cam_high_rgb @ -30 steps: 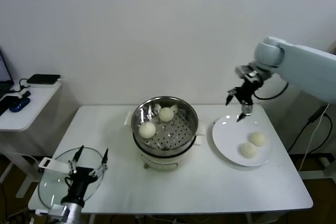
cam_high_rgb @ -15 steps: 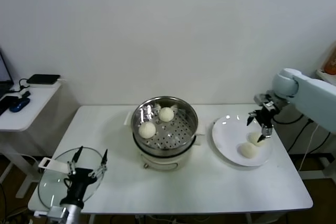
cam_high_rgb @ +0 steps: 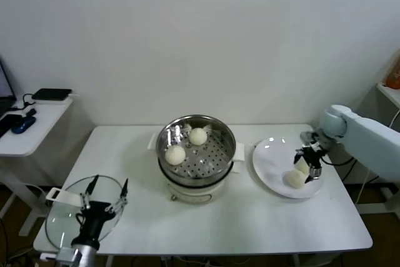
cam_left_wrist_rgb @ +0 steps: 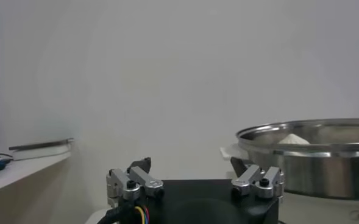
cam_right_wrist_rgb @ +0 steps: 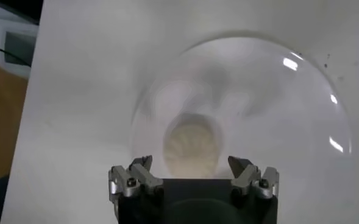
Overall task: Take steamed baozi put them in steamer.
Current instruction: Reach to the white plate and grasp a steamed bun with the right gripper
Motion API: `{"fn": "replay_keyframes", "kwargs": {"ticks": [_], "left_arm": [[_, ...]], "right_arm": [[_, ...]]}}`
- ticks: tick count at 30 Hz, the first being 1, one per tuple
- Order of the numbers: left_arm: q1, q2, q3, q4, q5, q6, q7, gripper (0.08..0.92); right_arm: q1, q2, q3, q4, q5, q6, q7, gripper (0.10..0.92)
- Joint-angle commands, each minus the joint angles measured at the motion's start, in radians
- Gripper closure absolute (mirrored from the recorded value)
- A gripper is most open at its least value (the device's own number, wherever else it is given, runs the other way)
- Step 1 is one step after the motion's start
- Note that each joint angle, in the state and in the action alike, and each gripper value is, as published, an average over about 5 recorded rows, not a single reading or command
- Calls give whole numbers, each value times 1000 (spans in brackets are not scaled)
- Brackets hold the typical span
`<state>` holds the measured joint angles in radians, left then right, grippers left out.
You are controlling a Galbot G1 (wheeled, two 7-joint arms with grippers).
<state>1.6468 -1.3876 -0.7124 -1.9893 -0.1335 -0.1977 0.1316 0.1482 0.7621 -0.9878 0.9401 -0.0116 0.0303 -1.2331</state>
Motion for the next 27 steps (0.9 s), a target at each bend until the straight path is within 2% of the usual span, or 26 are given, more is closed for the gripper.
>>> {"fn": "replay_keyframes", "kwargs": {"ticks": [1, 27], "left_arm": [[0, -1, 0, 3, -2, -1, 0, 177], [-6, -2, 4, 13, -1, 1, 0, 177]], "right_arm": [[-95, 57, 91, -76, -84, 15, 18, 203], [-122, 91, 146, -129, -139, 26, 11, 203]]}}
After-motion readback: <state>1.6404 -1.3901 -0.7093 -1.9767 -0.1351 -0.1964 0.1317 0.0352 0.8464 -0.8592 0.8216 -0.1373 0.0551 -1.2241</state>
